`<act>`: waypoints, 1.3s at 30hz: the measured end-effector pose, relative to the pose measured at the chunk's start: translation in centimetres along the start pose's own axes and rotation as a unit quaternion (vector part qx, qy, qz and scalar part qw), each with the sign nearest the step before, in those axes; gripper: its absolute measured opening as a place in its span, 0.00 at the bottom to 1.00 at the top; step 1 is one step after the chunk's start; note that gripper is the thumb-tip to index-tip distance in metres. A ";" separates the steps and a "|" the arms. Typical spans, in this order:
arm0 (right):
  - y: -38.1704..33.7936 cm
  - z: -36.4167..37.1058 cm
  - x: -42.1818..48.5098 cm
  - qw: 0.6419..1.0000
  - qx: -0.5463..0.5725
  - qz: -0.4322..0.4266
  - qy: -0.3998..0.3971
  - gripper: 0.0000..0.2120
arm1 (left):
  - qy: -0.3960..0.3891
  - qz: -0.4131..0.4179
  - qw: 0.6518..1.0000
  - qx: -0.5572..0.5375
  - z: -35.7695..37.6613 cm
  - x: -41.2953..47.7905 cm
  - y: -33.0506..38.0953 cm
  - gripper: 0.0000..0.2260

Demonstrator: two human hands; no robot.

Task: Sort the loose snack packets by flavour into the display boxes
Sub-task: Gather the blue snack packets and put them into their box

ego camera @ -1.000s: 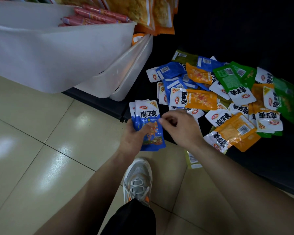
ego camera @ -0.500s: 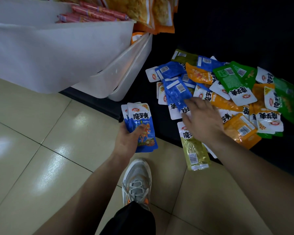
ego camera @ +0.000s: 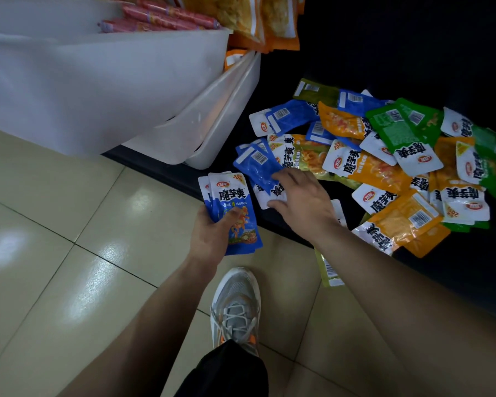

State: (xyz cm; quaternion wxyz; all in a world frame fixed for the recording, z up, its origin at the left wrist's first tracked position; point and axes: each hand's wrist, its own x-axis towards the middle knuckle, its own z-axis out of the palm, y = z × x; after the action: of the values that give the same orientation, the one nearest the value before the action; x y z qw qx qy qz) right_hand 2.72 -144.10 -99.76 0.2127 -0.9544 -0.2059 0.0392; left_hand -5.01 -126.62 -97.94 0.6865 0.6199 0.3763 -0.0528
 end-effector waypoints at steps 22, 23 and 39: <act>1.8 -17.3 -5.0 0.954 0.275 0.096 -0.070 0.09 | -0.135 0.069 0.985 0.083 2.0 -5.9 7.4 0.11; 1.3 -19.4 -5.6 0.959 0.256 0.089 -0.084 0.08 | -0.161 0.090 0.978 0.094 2.5 -7.3 8.7 0.12; -3.7 -41.1 -24.3 0.853 0.296 0.279 0.328 0.29 | -0.424 0.192 0.860 0.211 16.0 -33.7 20.5 0.13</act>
State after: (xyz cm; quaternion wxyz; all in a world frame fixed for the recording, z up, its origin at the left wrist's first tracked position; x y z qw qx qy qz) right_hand -14.18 -167.03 -61.23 0.5205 -0.8210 0.1724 -0.1592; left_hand -10.70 -149.56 -62.47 0.6293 0.7274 -0.0979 -0.2555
